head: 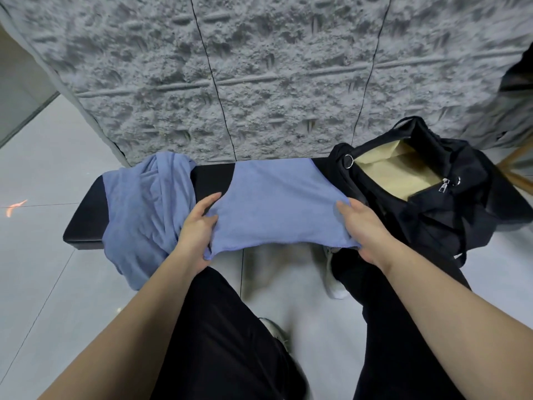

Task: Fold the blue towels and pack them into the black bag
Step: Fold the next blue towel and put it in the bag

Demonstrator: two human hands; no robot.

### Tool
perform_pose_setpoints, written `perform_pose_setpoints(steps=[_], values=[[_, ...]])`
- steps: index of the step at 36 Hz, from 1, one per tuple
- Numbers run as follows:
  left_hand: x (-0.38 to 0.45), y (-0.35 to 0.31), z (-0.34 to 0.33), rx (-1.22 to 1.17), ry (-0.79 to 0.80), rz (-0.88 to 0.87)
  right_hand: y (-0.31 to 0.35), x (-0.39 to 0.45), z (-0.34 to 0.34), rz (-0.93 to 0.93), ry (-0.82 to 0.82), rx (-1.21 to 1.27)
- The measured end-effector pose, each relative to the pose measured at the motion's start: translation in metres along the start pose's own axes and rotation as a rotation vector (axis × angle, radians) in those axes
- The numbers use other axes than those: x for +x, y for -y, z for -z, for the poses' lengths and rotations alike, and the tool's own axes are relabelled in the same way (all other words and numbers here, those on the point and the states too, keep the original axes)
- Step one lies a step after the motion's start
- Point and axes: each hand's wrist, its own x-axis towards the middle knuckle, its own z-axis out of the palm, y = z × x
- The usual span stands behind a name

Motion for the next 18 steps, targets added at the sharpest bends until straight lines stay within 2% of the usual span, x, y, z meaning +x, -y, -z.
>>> perform_pose_setpoints(steps=[6, 11, 15, 18], values=[[-0.011, 0.005, 0.007, 0.331, -0.092, -0.215, 0.000, -0.021, 0.004, 0.138, 0.034, -0.095], [-0.026, -0.001, 0.005, 0.266, -0.056, -0.254, -0.003, -0.027, 0.009, 0.134, 0.076, -0.113], [-0.041, -0.006, 0.003, 0.412, 0.060, -0.302, -0.004, -0.033, 0.015, 0.047, 0.132, -0.026], [-0.049, -0.005, 0.007, 0.649, 0.202, -0.306, -0.001, -0.036, 0.017, 0.009, 0.135, 0.068]])
